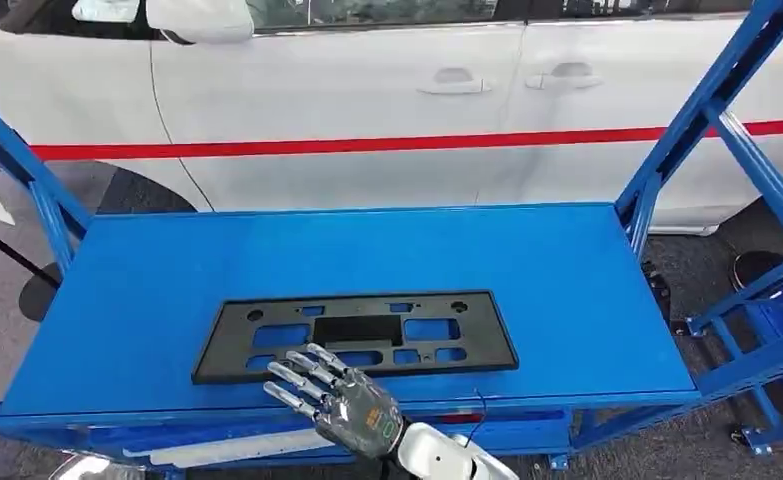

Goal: Take the parts from the cabinet and place them on the table.

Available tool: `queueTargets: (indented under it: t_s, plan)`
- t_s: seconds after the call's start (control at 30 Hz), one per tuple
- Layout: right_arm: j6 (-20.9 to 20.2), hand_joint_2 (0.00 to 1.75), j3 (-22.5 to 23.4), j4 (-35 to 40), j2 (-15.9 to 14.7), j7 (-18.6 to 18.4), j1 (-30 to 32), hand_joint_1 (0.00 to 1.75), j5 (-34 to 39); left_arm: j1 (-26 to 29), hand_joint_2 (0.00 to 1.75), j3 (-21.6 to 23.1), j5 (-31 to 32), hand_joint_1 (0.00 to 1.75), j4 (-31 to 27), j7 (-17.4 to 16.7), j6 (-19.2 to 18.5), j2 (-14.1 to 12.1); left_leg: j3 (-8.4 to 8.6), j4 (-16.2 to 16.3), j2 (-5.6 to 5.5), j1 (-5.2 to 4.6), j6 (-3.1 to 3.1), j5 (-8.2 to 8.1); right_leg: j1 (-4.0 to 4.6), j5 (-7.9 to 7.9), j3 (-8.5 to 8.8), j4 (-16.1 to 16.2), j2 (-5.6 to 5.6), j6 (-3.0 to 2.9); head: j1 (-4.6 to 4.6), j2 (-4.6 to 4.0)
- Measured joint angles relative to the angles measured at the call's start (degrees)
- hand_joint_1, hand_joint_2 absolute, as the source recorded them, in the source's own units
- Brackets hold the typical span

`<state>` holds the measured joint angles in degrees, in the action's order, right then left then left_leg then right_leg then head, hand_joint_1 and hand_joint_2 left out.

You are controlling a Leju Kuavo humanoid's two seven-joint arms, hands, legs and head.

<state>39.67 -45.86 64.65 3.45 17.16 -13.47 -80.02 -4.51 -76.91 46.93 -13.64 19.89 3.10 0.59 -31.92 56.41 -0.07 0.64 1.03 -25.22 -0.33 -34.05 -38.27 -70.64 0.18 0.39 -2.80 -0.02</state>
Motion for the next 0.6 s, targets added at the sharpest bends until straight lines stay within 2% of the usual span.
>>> queueTargets:
  t_s: [0.03, 0.07, 0.1, 0.13, 0.2, 0.23, 0.3, 0.33, 0.4, 0.43, 0.47, 0.53, 0.57, 0.6]
  plan:
    - [0.0, 1.75, 0.0, -0.2, 0.0, 0.0, 0.1, 0.00, 0.0, 0.0, 0.00, 0.0, 0.0, 0.00, 0.0, 0.0, 0.0, 0.0, -0.09, 0.1, 0.01, -0.02, 0.01, -0.01, -0.01, -1.43, -2.03, -4.1, 0.00, 0.12, 0.00, 0.00]
    - [0.0, 1.75, 0.0, -0.3, 0.0, 0.0, 0.1, 0.00, 0.0, 0.1, 0.00, 0.0, 0.0, 0.00, 0.0, 0.0, 0.0, 0.0, -0.15, 0.2, 0.01, -0.02, 0.01, -0.01, -0.02, -1.52, -3.10, -6.2, -0.01, 0.21, 0.00, 0.00]
    - [0.0, 1.75, 0.0, -0.4, 0.0, 0.2, 0.1, 0.00, 0.0, 0.1, 0.00, 0.0, 0.0, 0.00, 0.0, 0.0, 0.0, 0.0, -0.11, 0.2, 0.00, -0.01, 0.03, -0.06, -0.06, -0.15, -2.63, -5.1, -0.03, 0.24, 0.00, 0.00]
    - [0.0, 1.75, 0.1, -0.5, 0.1, 0.5, 0.0, 0.00, 0.2, 0.1, 0.00, 0.0, 0.0, 0.00, 0.0, 0.0, 0.0, 0.0, -0.03, 0.3, -0.07, -0.01, -0.03, -0.12, -0.10, 2.27, -0.79, -1.4, -0.06, 0.16, 0.00, 0.00]
    - [0.0, 1.75, 0.4, -0.5, 0.4, 1.3, -0.1, 0.00, 0.8, 0.1, 0.00, 0.0, 0.0, 0.00, 0.0, 0.0, 0.0, 0.1, 0.15, 0.6, -0.20, -0.02, -0.37, -0.39, -0.07, 7.25, 4.66, 9.4, -0.10, -0.35, 0.00, 0.00]
    - [0.0, 1.75, 0.7, -0.4, 0.7, 1.7, -0.4, 0.00, 1.2, 0.1, 0.00, 0.0, 0.1, 0.00, 0.0, 0.0, 0.0, 0.1, -0.04, 0.9, -0.19, -0.35, -0.69, -0.59, 0.12, 6.69, 5.93, 12.1, -0.11, -0.68, 0.00, 0.00]
    - [0.0, 1.75, 1.4, -0.1, 1.2, 2.4, -0.5, 0.00, 1.8, 0.1, 0.00, 0.0, 0.4, 0.00, 0.0, 0.0, 0.1, 0.1, -0.22, 1.1, -0.20, -0.45, -1.33, -0.65, 0.22, 7.07, 5.55, 12.2, 0.00, -0.98, 0.00, 0.00]
    - [0.0, 1.75, 1.7, 0.1, 1.3, 2.7, -0.6, 0.00, 2.1, 0.1, 0.00, 0.0, 0.4, 0.00, 0.0, 0.0, 0.1, 0.1, -0.18, 0.9, -0.19, -0.29, -1.70, -0.57, 0.42, 7.08, 5.51, 12.2, 0.06, -1.33, 0.00, 0.00]
    - [0.0, 1.75, 2.3, 0.7, 1.7, 3.0, -1.0, 0.00, 2.3, 0.1, 0.00, 0.0, 0.4, 0.00, 0.0, 0.0, 0.1, 0.1, -0.30, 1.2, -0.17, -0.11, -2.35, -1.11, -0.13, 7.57, 5.71, 12.8, -0.10, -2.12, 0.00, 0.00]
    - [0.0, 1.75, 2.5, 0.9, 1.9, 3.0, -1.3, 0.00, 2.2, 0.1, 0.00, 0.0, 0.4, 0.00, 0.0, 0.0, 0.1, 0.2, -0.88, 3.0, -0.14, -0.09, -2.66, -2.45, -0.17, 7.59, 5.72, 12.9, -0.09, -2.36, 0.00, 0.00]
    - [0.0, 1.75, 2.6, 1.0, 2.2, 3.0, -1.6, 0.00, 2.1, 0.1, 0.00, 0.0, 0.4, 0.00, 0.0, 0.0, 0.1, 0.2, -2.62, 6.9, -0.14, 0.04, -2.99, -4.77, -0.16, 7.59, 5.68, 12.9, -0.11, -2.46, -0.02, 0.00]
    - [0.0, 1.75, 2.6, 0.9, 2.4, 2.6, -2.0, 0.00, 1.2, 0.1, 0.00, 0.0, 0.4, 0.00, 0.0, 0.0, 0.1, 0.1, -7.09, 16.6, -0.13, 0.12, -3.47, -8.85, -0.08, 7.54, 5.65, 12.8, -0.22, -2.54, -0.02, 0.00]
    - [0.0, 1.75, 2.6, 0.6, 2.5, 2.3, -2.1, 0.00, 0.6, 0.2, 0.00, 0.0, 0.4, 0.00, 0.0, 0.0, 0.1, 0.1, -8.45, 19.4, -0.13, 0.16, -3.57, -9.26, -0.07, 7.53, 5.66, 12.8, -0.24, -2.55, -0.02, 0.00]
    - [0.0, 1.75, 2.6, 0.3, 2.6, 2.1, -2.2, 0.00, 0.4, 0.3, 0.00, 0.0, 0.4, 0.00, 0.0, 0.0, 0.1, 0.2, -8.38, 19.0, -0.12, 0.20, -3.58, -8.26, -0.06, 7.52, 5.71, 12.8, -0.22, -2.54, -0.02, 0.00]
